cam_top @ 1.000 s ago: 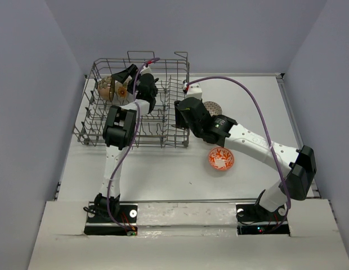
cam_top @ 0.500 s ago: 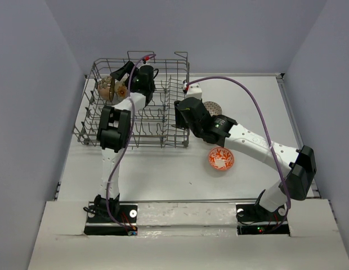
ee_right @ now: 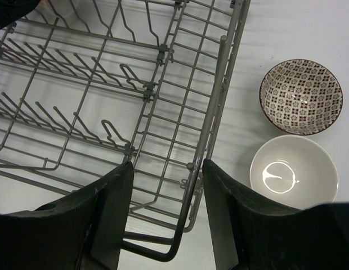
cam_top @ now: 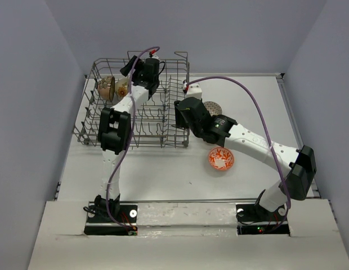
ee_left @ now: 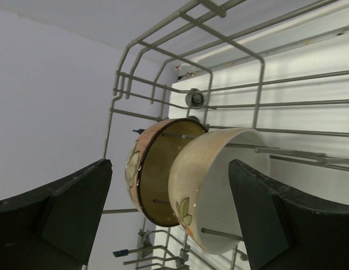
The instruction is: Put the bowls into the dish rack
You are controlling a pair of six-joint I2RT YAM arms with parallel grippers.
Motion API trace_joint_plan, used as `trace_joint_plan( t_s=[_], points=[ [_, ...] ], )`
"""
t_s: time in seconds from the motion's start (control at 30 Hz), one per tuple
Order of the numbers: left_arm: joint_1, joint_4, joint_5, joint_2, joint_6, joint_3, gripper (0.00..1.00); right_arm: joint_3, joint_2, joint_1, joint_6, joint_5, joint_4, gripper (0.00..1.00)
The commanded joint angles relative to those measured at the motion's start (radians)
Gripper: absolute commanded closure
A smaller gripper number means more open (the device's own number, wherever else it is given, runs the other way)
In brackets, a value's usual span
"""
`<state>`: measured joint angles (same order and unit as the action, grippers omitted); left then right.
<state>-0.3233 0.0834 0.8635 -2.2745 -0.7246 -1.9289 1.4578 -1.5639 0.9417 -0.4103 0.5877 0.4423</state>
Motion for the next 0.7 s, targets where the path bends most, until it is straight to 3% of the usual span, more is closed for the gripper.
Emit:
trace_joint_plan(
  t_s=[0.0, 0.33, 0.53, 0.67],
  points=[
    [-0.003, -0.125, -0.075, 0.089, 0.102, -0.076, 0.01, 0.044, 0.021, -0.006, 0.014, 0.026, -0.013, 0.42],
    [-0.005, -0.355, -0.319, 0.168, 0.39, -0.22, 0.01, 0.053, 0.025, -0.006, 0.007, 0.061, -0.002, 0.42],
    [-0.025, -0.398, -0.369, 0.319, 0.646, -0.213, 0.04, 0.079, 0.053, -0.006, 0.002, 0.075, -0.002, 0.42],
    [-0.103, -0.43, -0.348, 0.421, 0.691, -0.187, 0.07, 0.122, 0.094, -0.006, 0.004, 0.09, -0.001, 0.42]
  ],
)
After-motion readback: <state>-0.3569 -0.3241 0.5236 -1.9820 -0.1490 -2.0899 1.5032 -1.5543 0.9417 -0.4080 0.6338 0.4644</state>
